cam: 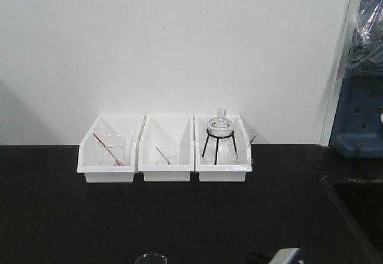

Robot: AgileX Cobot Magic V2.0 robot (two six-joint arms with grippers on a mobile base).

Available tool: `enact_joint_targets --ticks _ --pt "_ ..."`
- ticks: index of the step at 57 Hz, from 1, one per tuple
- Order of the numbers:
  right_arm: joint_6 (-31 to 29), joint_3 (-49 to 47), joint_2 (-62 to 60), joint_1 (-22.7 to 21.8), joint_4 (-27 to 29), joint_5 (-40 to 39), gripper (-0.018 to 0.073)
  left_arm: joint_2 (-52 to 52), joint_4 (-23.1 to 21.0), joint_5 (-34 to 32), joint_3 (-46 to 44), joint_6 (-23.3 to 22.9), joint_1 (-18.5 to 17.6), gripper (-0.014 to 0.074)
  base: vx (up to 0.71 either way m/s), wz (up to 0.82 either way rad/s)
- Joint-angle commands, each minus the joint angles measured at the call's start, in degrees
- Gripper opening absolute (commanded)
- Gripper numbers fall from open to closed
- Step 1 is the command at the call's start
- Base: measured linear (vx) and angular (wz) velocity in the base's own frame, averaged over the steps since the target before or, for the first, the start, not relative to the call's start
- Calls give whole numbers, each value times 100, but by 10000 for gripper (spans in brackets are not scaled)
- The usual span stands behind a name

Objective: Pick beaker and place in left cabinet
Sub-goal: 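Close the right gripper around the clear 100 ml glass beaker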

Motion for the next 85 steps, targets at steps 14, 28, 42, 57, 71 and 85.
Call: enact_joint_targets --ticks 14,28,42,57,71,85 --pt "-19 -1294 1486 704 88 -638 638 -72 -27 -499 -103 -14 0 -6 0 0" --pt "295 -1993 2192 930 77 -899 634 -72 -27 -499 -103 -14 0 -6 0 0" --pt "661 -2649 2716 998 65 -899 627 -72 -27 -499 -103 -14 0 -6 0 0" --pt "890 -3142 3185 1057 61 -891 618 -72 -27 -499 -103 -14 0 -6 0 0" --pt "920 -3417 3504 1057 61 -927 606 -72 -27 -499 -103 -14 0 -6 0 0" --pt "920 -3536 3586 1057 61 -942 558 -72 -27 -499 -103 -14 0 -6 0 0"
